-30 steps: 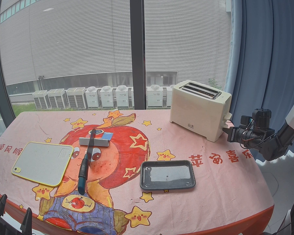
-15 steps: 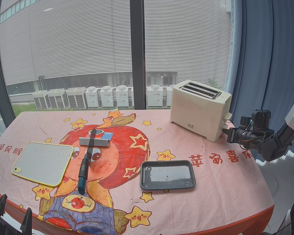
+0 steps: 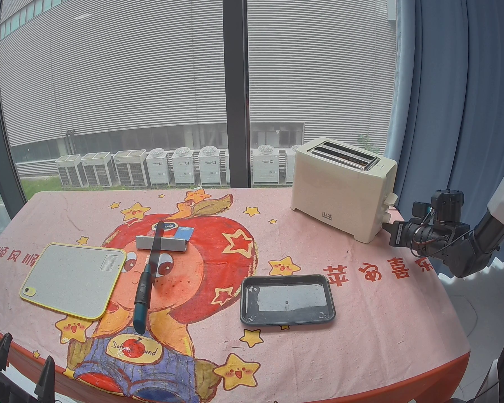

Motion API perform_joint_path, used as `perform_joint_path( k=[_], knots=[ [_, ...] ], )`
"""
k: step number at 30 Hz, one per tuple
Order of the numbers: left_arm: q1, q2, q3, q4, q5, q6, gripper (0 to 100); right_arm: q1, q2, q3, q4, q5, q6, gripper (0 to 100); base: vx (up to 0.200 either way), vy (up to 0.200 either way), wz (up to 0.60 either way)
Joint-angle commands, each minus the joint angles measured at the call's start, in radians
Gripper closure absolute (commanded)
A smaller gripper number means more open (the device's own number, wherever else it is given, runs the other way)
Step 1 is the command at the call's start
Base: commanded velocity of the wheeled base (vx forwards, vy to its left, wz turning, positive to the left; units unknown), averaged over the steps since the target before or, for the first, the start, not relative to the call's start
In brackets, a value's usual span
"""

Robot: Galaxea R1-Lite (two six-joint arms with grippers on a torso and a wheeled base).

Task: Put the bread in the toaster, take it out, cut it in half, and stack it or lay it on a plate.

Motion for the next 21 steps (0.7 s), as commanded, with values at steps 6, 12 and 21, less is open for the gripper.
perform_joint_path(
  k=[6,12,21],
  knots=[
    [0.0,0.0,0.016,0.0,0.0,0.0,0,0.008,-0.007,0.033,-0.011,0.001,-0.002,100,0.0,0.0,0.0],
    [0.0,0.0,0.016,0.0,0.0,0.0,0,0.01,-0.057,0.051,-0.004,0.001,-0.003,100,0.0,0.0,0.0],
    [0.0,0.0,0.016,0.0,0.0,0.0,0,0.011,-0.07,0.059,-0.005,0.001,-0.003,100,0.0,0.0,0.0]
  ],
)
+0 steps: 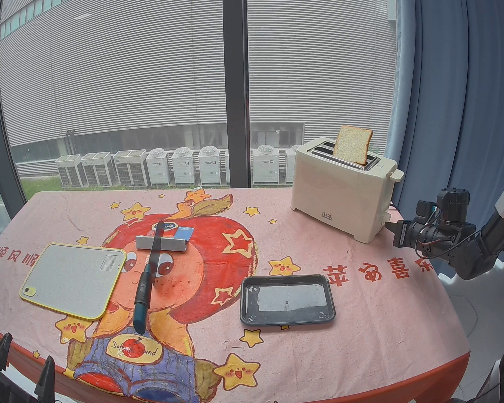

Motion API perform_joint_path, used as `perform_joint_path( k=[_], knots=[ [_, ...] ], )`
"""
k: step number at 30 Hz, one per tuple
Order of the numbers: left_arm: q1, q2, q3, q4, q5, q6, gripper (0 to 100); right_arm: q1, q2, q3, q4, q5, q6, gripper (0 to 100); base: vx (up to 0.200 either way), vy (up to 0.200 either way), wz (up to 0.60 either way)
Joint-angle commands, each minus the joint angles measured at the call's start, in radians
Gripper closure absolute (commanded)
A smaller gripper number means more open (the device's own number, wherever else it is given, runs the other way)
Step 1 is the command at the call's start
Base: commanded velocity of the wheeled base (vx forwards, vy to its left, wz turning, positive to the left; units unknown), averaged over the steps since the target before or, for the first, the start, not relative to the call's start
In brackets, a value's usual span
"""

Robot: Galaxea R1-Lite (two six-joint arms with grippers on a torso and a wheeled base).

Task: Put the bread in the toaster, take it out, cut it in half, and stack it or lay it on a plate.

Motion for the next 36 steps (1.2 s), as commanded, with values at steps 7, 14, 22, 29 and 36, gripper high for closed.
perform_joint_path(
  k=[7,14,22,29,36],
  knots=[
    [0.0,0.0,0.016,0.0,0.0,0.0,0,0.003,-0.012,0.03,-0.015,0.001,-0.001,100,0.0,0.0,0.0],
    [0.0,0.0,0.016,0.0,0.0,0.0,0,0.014,-0.115,0.085,-0.015,0.003,-0.006,100,0.0,0.0,0.0],
    [0.0,0.0,0.016,0.0,0.0,0.0,0,0.04,-0.26,0.168,-0.015,0.003,-0.023,100,0.0,0.0,0.0],
    [0.0,0.0,0.016,0.0,0.0,0.0,0,0.037,-0.383,0.223,-0.015,0.004,-0.023,100,0.0,0.0,0.0],
    [0.0,0.0,0.016,0.0,0.0,0.0,0,0.033,-0.478,0.252,-0.015,0.012,-0.023,100,0.0,0.0,0.0]
  ],
)
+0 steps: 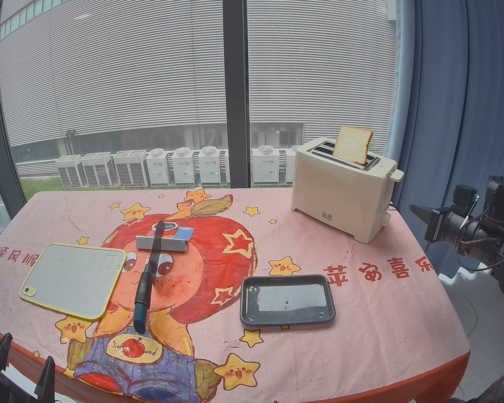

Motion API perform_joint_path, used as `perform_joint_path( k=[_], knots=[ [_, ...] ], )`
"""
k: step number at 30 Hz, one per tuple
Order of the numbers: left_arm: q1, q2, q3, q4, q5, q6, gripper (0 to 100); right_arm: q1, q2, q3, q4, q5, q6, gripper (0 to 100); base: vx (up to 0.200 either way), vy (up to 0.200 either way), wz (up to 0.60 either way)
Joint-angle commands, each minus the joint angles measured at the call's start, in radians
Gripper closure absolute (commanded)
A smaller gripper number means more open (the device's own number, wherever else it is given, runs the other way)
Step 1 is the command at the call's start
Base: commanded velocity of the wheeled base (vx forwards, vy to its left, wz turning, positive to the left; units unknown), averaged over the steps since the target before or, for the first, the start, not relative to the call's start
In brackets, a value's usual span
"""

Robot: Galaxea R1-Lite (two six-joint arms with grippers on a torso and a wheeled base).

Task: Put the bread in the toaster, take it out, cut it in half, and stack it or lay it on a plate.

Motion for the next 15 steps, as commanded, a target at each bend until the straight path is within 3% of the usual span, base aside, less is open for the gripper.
perform_joint_path(
  k=[1,3,4,15],
  knots=[
    [0.0,0.0,0.016,0.0,0.0,0.0,0,-0.002,-0.069,0.013,-0.001,0.001,0.0,100,0.0,0.0,0.0],
    [0.0,0.0,0.016,0.0,0.0,0.0,0,-0.005,-0.082,-0.001,0.001,0.001,0.0,100,0.0,0.0,0.0],
    [0.0,0.0,0.016,0.0,0.0,0.0,0,-0.005,-0.082,-0.009,0.001,0.001,0.0,0,0.0,0.0,0.0],
    [0.0,0.0,0.016,0.0,0.0,0.0,0,-0.005,-0.02,-0.162,0.019,0.015,0.015,0,0.0,0.0,0.0]
  ],
)
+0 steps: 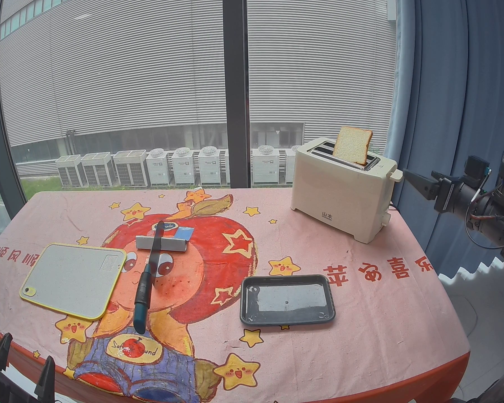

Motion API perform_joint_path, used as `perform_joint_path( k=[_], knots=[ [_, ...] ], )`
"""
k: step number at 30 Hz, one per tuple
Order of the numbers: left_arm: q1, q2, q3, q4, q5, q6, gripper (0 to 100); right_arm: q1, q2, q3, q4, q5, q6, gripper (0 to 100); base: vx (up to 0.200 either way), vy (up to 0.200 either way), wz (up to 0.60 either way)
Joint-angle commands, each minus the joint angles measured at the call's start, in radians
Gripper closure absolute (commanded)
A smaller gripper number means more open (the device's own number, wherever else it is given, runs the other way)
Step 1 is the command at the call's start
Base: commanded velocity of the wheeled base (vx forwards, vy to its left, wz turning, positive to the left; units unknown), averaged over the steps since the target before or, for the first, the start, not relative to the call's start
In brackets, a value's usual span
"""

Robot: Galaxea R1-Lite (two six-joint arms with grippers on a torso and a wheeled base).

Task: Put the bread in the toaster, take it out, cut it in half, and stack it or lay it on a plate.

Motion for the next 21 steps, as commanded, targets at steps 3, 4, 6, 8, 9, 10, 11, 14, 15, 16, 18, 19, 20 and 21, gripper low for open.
perform_joint_path(
  k=[3,4,6,8,9,10,11,14,15,16,18,19,20,21],
  knots=[
    [0.0,0.0,0.016,0.0,0.0,0.0,0,0.001,0.068,-0.067,0.005,0.009,0.002,0,0.0,0.0,0.0],
    [0.0,0.0,0.016,0.0,0.0,0.0,0,0.001,0.073,-0.058,0.005,0.009,0.002,0,0.0,0.0,0.0],
    [0.0,0.0,0.016,0.0,0.0,0.0,0,0.001,0.071,-0.041,0.005,0.018,0.002,0,0.0,0.0,0.0],
    [0.0,0.0,0.016,0.0,0.0,0.0,0,0.001,0.07,-0.047,0.007,0.024,0.004,0,0.0,0.0,0.0],
    [0.0,0.0,0.016,0.0,0.0,0.0,0,0.003,0.07,-0.052,0.008,0.024,0.004,0,0.0,0.0,0.0],
    [0.0,0.0,0.016,0.0,0.0,0.0,0,0.003,0.07,-0.053,0.01,0.024,0.004,0,0.0,0.0,0.0],
    [0.0,0.0,0.016,0.0,0.0,0.0,0,0.004,0.073,-0.07,0.04,0.024,0.004,0,0.0,0.0,0.0],
    [0.0,0.0,0.016,0.0,0.0,0.0,0,0.004,0.065,-0.091,0.099,0.029,0.004,0,0.0,0.0,0.0],
    [0.0,0.0,0.016,0.0,0.0,0.0,0,0.001,0.062,-0.105,0.117,0.03,0.004,0,0.0,0.0,0.0],
    [0.0,0.0,0.016,0.0,0.0,0.0,0,0.0,0.062,-0.124,0.135,0.033,0.004,0,0.0,0.0,0.0],
    [0.0,0.0,0.016,0.0,0.0,0.0,0,-0.008,0.062,-0.142,0.163,0.044,0.004,0,0.0,0.0,0.0],
    [0.0,0.0,0.016,0.0,0.0,0.0,0,-0.03,0.062,-0.16,0.188,0.058,0.004,0,0.0,0.0,0.0],
    [0.0,0.0,0.016,0.0,0.0,0.0,0,-0.042,0.064,-0.171,0.203,0.069,0.004,0,0.0,0.0,0.0],
    [0.0,0.0,0.016,0.0,0.0,0.0,0,-0.049,0.065,-0.19,0.217,0.081,0.004,0,0.0,0.0,0.0]
  ],
)
